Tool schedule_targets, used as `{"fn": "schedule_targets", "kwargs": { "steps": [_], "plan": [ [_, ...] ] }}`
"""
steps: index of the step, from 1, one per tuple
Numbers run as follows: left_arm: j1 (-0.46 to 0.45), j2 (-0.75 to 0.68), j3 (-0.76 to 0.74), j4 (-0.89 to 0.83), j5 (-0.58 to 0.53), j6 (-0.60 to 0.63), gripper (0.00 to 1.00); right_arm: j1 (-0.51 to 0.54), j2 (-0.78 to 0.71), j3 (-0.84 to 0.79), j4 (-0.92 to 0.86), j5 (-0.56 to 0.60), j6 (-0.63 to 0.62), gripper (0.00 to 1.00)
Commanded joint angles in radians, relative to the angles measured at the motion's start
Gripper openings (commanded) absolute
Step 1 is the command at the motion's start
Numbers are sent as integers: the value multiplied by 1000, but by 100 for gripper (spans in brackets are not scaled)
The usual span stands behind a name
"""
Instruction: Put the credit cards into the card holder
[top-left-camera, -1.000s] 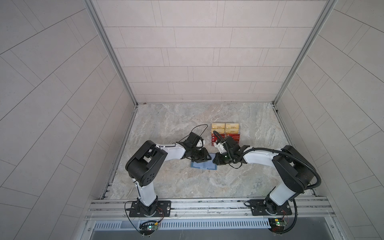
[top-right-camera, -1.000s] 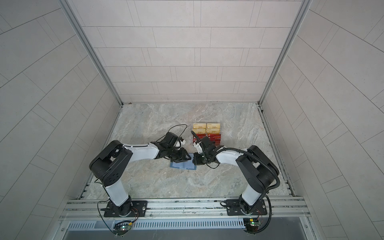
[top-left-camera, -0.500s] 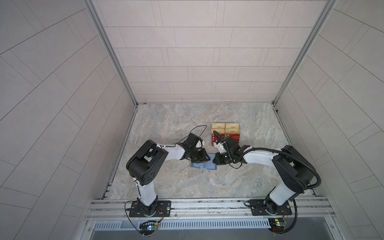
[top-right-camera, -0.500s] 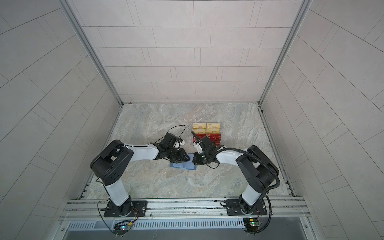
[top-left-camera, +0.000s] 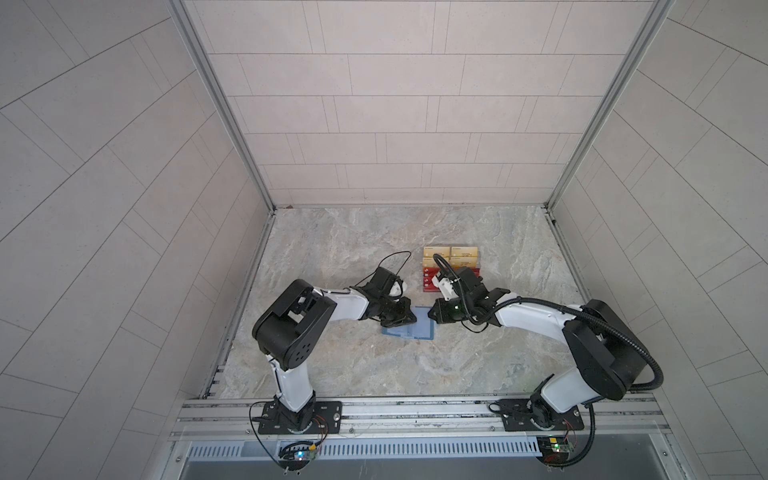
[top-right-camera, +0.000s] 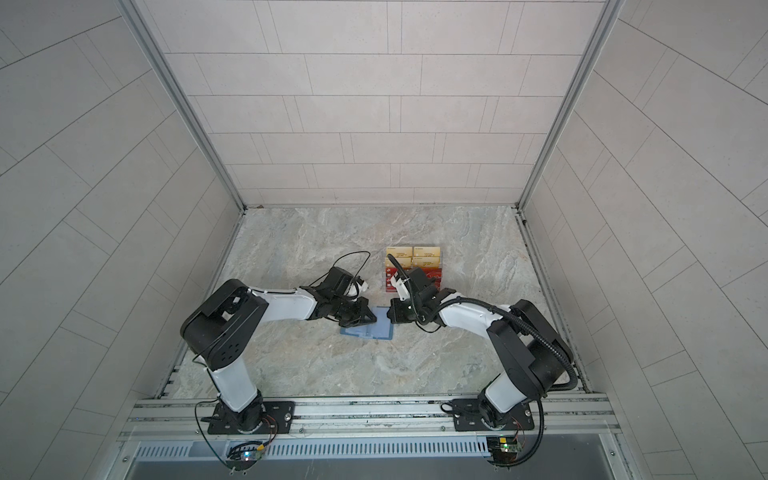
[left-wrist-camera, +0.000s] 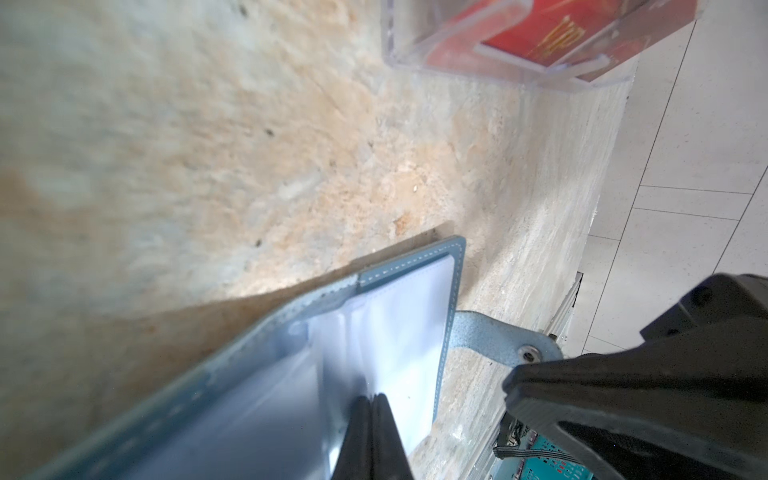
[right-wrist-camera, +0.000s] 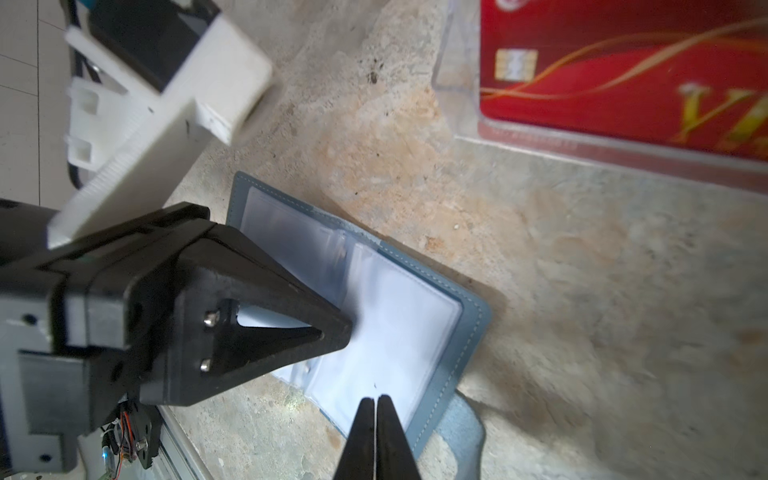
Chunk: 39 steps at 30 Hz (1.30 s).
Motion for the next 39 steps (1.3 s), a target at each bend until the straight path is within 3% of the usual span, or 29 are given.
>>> {"fn": "schedule_targets", "kwargs": {
  "steps": [1,11,39],
  "plan": [
    [6,-6,-9,-19,0,22,0,-5,-17,10,-16,17,11,8],
    [32,-65,-52,30,43,22,0,-12,-7,-10,18,15,27,8],
    [79,-45,-149,238,160,-29,0,-16,46,-65,95,-32,51,7]
  ]
}}
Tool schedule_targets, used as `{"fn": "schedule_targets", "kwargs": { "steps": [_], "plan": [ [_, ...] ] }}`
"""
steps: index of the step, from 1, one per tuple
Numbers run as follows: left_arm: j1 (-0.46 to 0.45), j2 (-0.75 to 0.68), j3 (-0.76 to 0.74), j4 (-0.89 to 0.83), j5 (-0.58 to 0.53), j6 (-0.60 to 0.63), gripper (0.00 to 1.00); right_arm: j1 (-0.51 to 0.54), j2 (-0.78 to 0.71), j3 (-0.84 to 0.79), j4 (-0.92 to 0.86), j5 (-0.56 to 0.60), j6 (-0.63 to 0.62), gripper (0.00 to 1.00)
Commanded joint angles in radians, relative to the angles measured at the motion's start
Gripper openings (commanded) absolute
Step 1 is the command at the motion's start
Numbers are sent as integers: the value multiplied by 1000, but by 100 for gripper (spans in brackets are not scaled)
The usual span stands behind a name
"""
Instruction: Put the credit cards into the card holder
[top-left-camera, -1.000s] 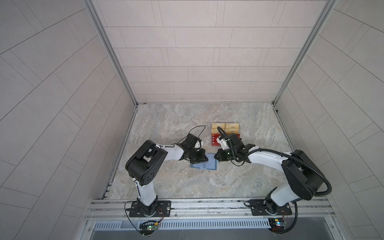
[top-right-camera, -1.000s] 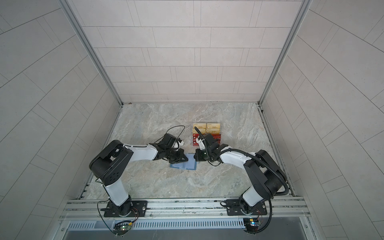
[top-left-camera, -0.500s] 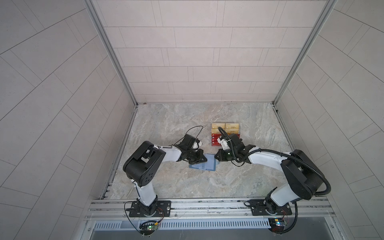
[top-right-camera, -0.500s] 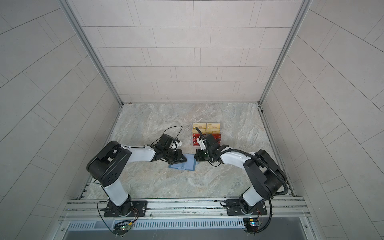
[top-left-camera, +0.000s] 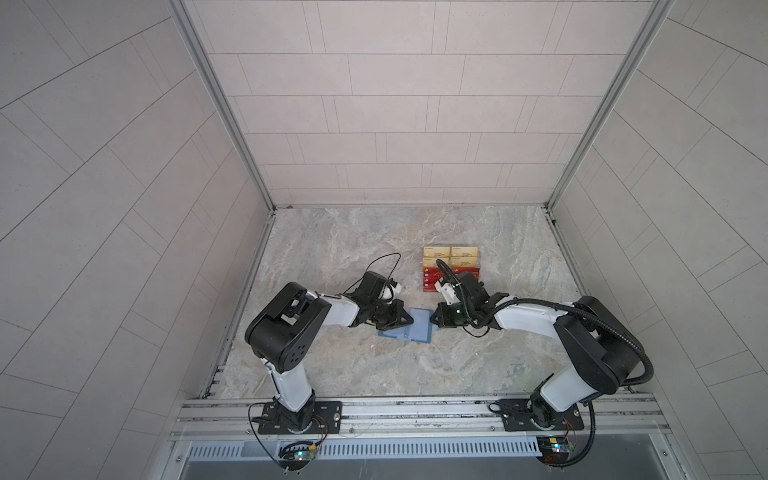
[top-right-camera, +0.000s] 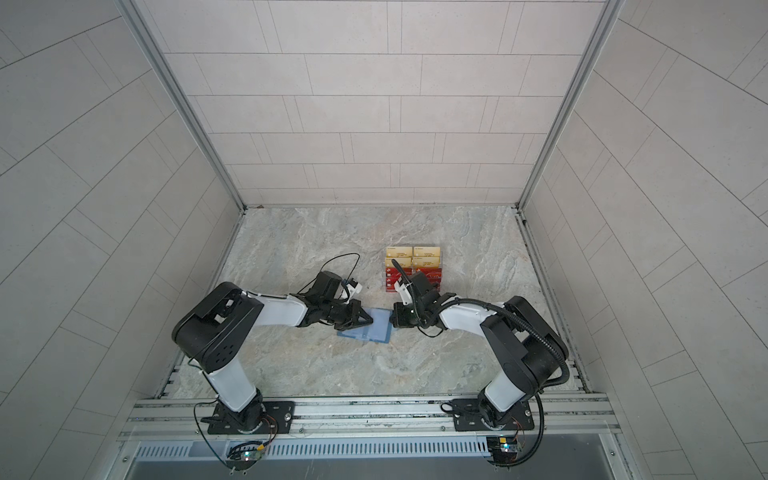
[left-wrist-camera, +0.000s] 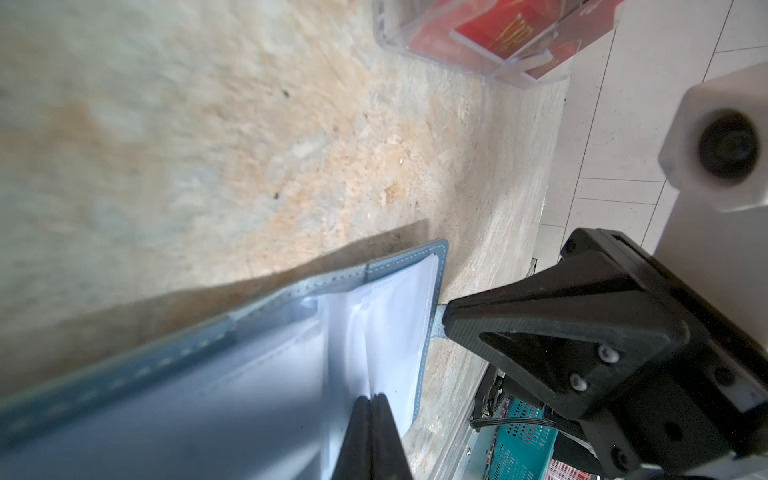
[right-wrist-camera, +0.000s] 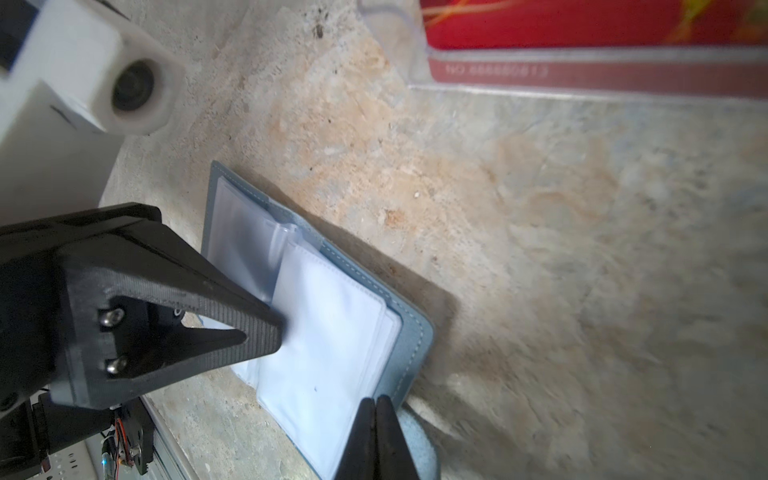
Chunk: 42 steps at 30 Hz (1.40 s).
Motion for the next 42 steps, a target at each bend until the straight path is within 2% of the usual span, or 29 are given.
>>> {"fn": "schedule_targets", "kwargs": {
  "steps": [1,20,42],
  "plan": [
    [11,-3,-17,59,39,-10,0,-2,9,-5,22,-8,10,7],
    [29,-7,-72,166,61,-59,0,-1,60,-5,84,-50,33,7],
    [29,-15,-94,205,50,-87,0,1,31,13,60,-68,32,8]
  ]
}}
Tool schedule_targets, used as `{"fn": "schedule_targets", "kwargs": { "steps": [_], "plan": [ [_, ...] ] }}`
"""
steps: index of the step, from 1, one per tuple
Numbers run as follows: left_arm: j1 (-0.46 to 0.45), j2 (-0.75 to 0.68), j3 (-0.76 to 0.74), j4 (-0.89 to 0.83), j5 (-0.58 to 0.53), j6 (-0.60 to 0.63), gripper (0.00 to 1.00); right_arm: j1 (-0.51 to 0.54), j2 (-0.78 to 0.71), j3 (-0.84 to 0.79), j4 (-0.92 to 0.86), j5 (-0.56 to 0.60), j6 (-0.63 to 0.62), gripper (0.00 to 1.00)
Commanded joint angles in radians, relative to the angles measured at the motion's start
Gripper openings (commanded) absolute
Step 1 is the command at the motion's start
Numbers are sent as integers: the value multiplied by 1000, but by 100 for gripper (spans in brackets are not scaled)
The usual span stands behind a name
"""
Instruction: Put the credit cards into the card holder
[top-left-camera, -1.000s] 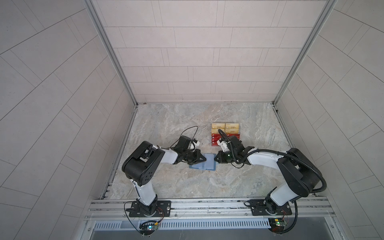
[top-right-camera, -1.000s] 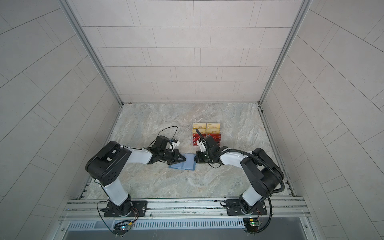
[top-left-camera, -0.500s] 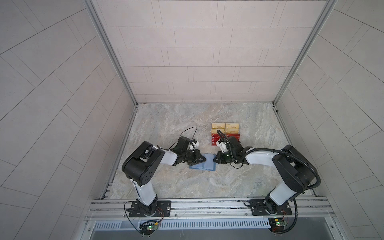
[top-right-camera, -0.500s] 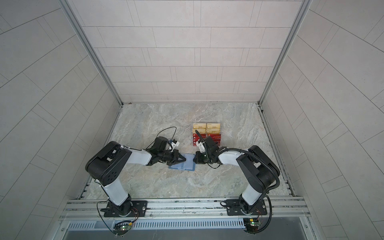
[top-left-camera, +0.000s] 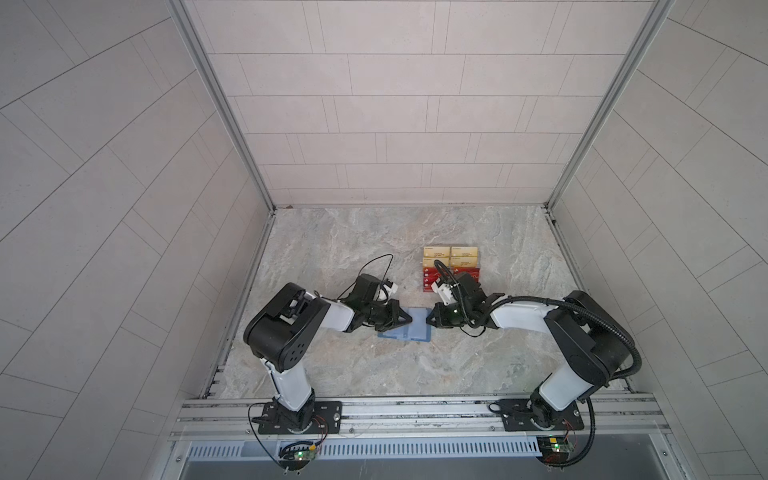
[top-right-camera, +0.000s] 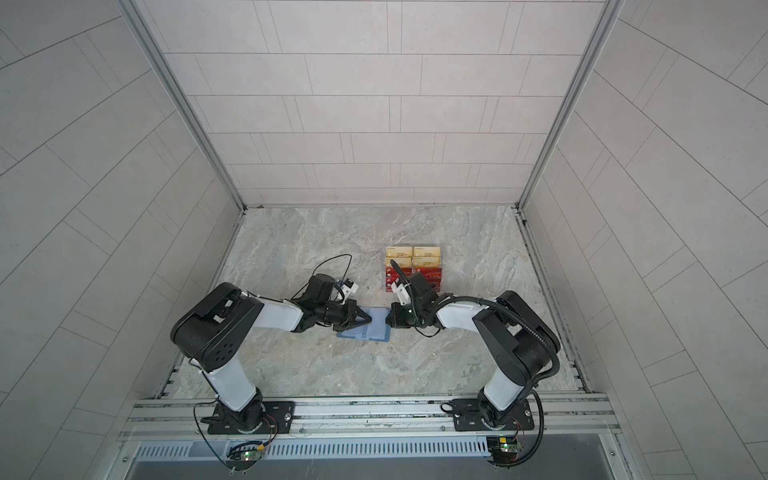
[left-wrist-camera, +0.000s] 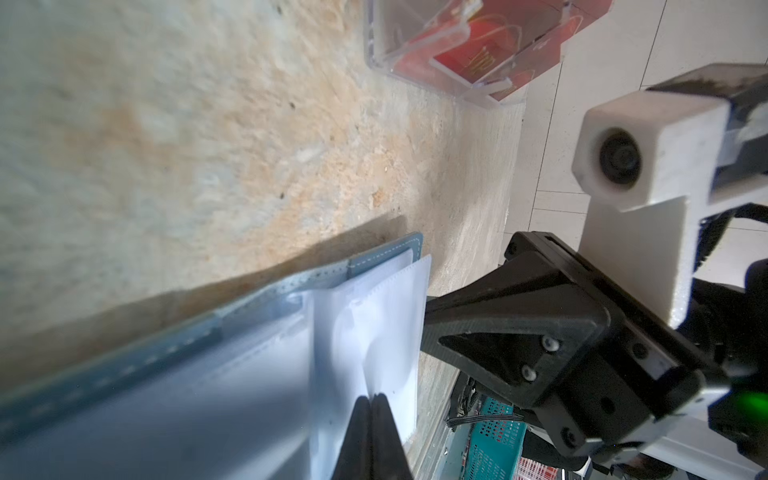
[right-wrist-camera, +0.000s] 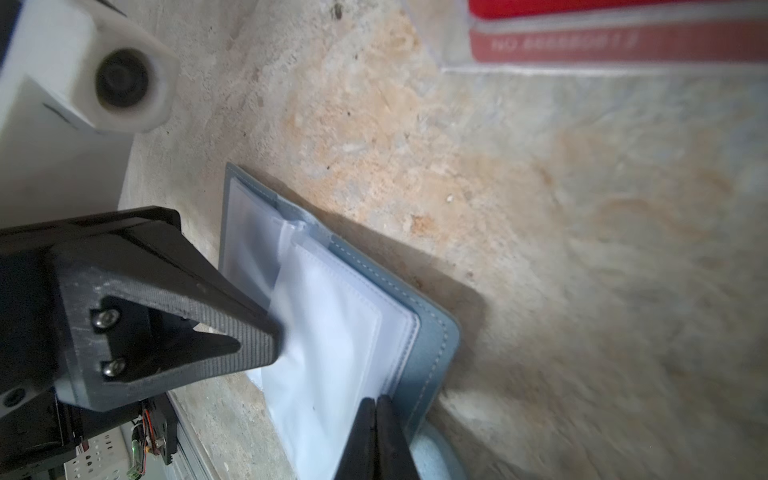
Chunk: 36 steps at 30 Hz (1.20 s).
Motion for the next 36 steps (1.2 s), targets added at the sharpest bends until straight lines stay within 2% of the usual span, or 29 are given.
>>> {"fn": "schedule_targets", "kwargs": {
  "steps": [1,8,13,24,36],
  "plan": [
    [7,-17,-16,28,-1,-4,0,2,-24,13,-10,-1,1,8],
    [7,-36,-32,44,4,-10,0,5,-35,18,-20,6,4,8],
    [44,-40,-43,47,-2,-10,0,6,-62,21,-40,24,-3,8],
    [52,-15,-93,220,17,-87,0,22,-67,52,-62,19,-2,8],
    [52,-10,-111,260,8,-105,0,29,-33,55,-38,17,7,8]
  ]
}}
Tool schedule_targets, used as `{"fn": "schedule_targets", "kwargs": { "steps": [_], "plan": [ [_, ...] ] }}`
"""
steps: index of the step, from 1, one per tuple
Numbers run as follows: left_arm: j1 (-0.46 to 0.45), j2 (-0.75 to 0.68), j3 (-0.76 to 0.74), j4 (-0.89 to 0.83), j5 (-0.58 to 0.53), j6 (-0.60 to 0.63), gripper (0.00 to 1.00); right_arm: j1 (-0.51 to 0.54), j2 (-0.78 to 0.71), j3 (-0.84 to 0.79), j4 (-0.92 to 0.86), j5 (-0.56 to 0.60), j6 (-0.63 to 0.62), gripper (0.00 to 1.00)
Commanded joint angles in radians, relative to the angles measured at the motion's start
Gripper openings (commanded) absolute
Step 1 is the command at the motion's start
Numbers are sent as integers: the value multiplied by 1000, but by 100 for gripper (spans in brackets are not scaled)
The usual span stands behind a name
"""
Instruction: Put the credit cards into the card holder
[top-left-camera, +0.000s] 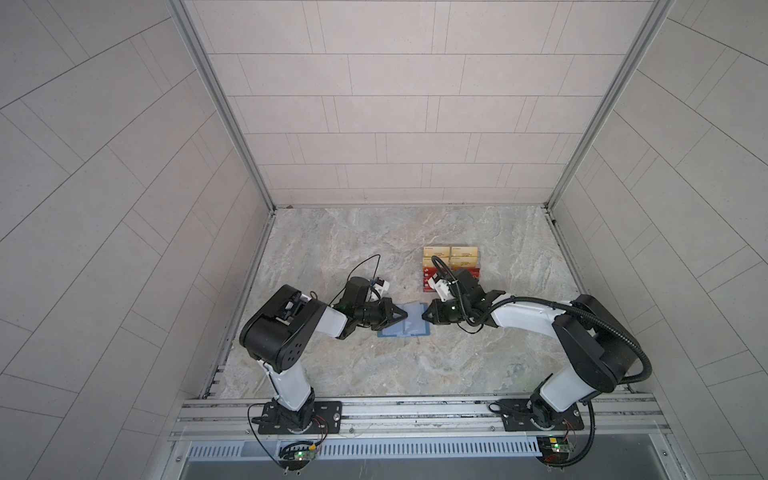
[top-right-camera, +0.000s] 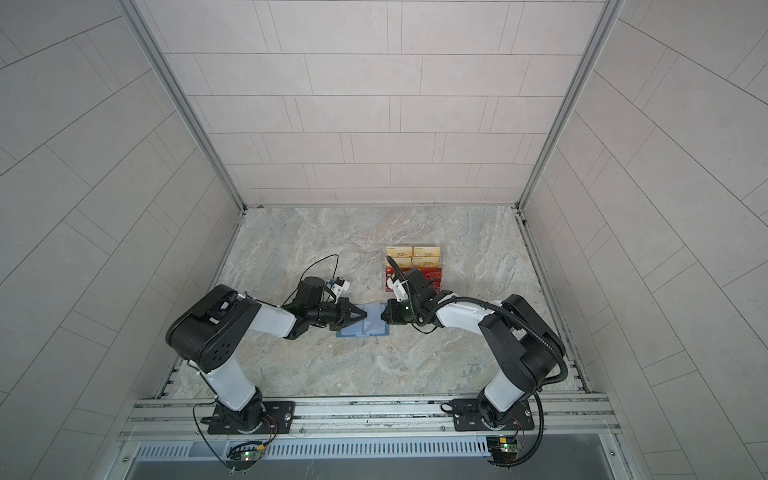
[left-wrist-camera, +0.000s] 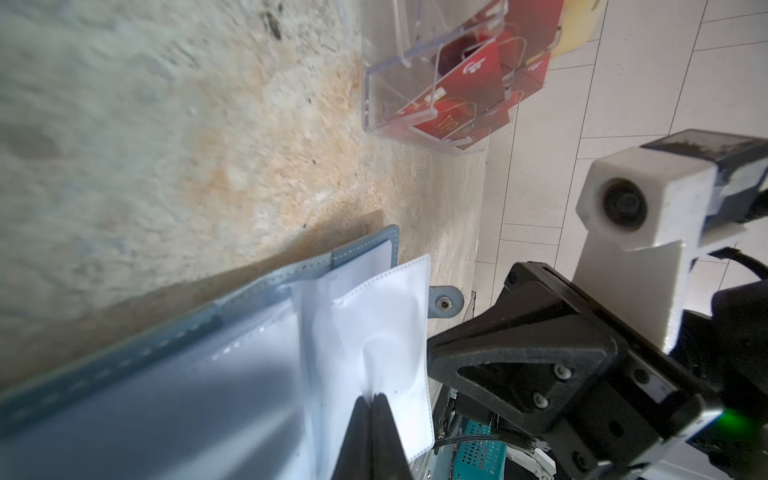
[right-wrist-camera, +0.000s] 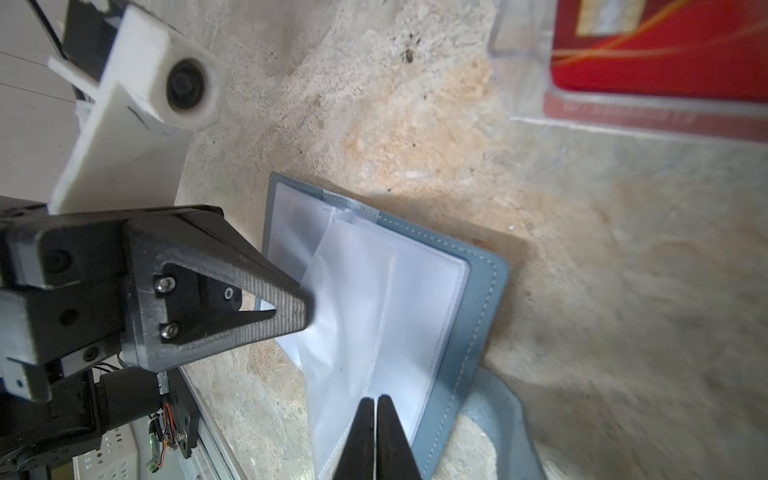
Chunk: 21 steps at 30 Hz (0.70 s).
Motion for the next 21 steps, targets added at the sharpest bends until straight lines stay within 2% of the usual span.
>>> {"fn": "schedule_targets", "kwargs": {
  "steps": [1,21],
  "plan": [
    [3,5,-11,40,6,-5,0,4,10,10,1,10,7,8],
    [2,-19,-40,65,-7,-28,0,46,88,66,60,-18,39,8]
  ]
}}
